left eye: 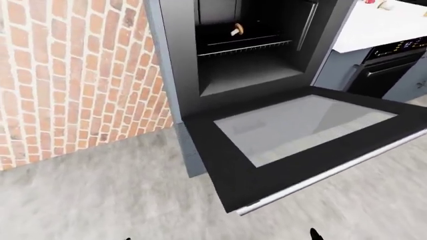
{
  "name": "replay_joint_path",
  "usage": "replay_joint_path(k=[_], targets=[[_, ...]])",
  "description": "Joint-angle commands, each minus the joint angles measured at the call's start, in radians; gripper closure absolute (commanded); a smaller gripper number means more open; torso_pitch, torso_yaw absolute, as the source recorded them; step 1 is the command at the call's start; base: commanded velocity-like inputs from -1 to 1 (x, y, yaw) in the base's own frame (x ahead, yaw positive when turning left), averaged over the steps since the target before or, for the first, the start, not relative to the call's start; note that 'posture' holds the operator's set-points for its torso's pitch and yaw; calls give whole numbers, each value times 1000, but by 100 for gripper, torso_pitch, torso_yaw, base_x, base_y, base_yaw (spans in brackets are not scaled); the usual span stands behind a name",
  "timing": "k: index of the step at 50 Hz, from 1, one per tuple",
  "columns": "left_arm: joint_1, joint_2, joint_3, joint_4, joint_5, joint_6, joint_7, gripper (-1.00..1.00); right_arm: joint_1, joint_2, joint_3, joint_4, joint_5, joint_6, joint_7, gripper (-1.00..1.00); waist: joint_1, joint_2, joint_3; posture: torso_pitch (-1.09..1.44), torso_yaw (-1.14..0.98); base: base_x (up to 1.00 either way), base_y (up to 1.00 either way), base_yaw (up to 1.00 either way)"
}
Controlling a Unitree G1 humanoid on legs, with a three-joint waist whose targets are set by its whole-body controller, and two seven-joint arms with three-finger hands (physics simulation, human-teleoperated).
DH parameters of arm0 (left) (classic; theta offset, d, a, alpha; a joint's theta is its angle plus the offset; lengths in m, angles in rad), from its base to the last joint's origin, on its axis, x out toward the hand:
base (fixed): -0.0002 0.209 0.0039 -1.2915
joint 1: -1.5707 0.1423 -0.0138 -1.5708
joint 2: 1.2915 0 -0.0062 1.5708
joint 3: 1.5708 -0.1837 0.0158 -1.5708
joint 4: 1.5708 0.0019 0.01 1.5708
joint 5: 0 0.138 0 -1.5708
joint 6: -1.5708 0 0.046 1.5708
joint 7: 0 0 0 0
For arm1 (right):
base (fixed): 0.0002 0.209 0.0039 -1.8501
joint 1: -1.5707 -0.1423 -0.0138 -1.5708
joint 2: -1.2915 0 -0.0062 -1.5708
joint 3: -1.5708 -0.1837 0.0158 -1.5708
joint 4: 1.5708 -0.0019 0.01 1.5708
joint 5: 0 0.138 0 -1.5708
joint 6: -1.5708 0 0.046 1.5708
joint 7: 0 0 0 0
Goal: Close the oven door.
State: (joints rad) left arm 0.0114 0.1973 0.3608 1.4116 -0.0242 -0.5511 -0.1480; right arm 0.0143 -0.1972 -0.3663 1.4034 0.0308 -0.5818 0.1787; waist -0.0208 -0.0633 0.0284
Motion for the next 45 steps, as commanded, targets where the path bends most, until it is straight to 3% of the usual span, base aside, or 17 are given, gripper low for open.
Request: replay_joint_path(k=[1, 7, 9, 10, 11, 13, 21, 24, 26, 27, 28, 31, 35, 37, 39, 40, 45], targets=[[-3, 27, 11, -19, -10, -26, 8, -100, -4, -1, 6, -11, 3, -28, 3, -100, 0, 0, -7, 0, 0, 0, 35, 0], [-2, 26, 10, -19, -9, -27, 9, -100, -8, -5, 10, -10, 9, -22, 5, -100, 5, 71, 3, 0, 0, 0, 35, 0], [-1, 26, 10, -19, -10, -27, 9, -100, -9, -7, 9, -10, 9, -19, 6, -100, 7, 129, -7, 0, 0, 0, 35, 0], [0, 26, 9, -19, -9, -28, 10, -100, -9, -7, 8, -10, 8, -18, 7, -100, 15, 178, -21, 0, 0, 0, 34, 0], [0, 26, 10, -19, -10, -28, 10, -100, -10, -8, 7, -10, 8, -17, 7, -100, 19, 125, -11, 0, 0, 0, 35, 0], [-1, 27, 10, -19, -10, -26, 9, -100, -12, -9, 6, -10, 7, -14, 8, -100, 26, 124, -2, 0, 0, 0, 35, 0], [0, 27, 12, -19, -8, -26, 9, -100, -11, -7, 1, -10, 1, -16, 7, -100, 16, 48, 6, 0, 0, 0, 35, 0], [-1, 27, 12, -19, -9, -26, 8, -100, -11, -6, 0, -10, 0, -16, 6, -100, 14, 8, 5, 0, 0, 0, 35, 0], [-2, 27, 12, -19, -9, -25, 7, -100, -12, -6, 0, -10, -1, -14, 7, -100, 8, -44, -10, 0, 0, 0, 35, 0], [-3, 28, 13, -19, -9, -24, 6, -100, -13, -6, -1, -10, -1, -14, 7, -100, -3, 14, 5, 0, 0, 0, 34, 0], [-3, 28, 13, -19, -9, -23, 5, -100, -13, -6, -1, -10, -2, -14, 7, -100, 2, -4, 0, 0, 0, 0, 34, 0], [-3, 27, 12, -19, -8, -24, 7, -100, -12, -5, -1, -11, -2, -18, 5, -100, 0, 0, -9, 0, 0, 0, 35, 0], [-4, 25, 10, -19, -8, -26, 8, -100, -14, -6, 4, -11, -6, -22, -5, -100, 3, 50, 3, 0, 0, 0, 35, 0], [-4, 25, 10, -19, -9, -25, 8, -100, -13, -6, 4, -11, -6, -24, -3, -100, 5, 99, 1, 0, 0, 0, 26, 0], [-3, 26, 10, -19, -9, -24, 7, -100, -11, -5, 4, -10, -7, -26, -4, -100, 16, 183, -8, 0, 0, 0, 11, 0], [-3, 26, 10, -19, -9, -25, 7, -100, -11, -5, 4, -10, -8, -27, -4, -100, 20, 128, 20, 0, 0, 0, 5, 0], [-1, 26, 9, -19, -10, -26, 8, -100, -8, -3, 10, -10, -28, -44, -7, -100, 14, 111, 17, 0, 0, 0, 0, 0]])
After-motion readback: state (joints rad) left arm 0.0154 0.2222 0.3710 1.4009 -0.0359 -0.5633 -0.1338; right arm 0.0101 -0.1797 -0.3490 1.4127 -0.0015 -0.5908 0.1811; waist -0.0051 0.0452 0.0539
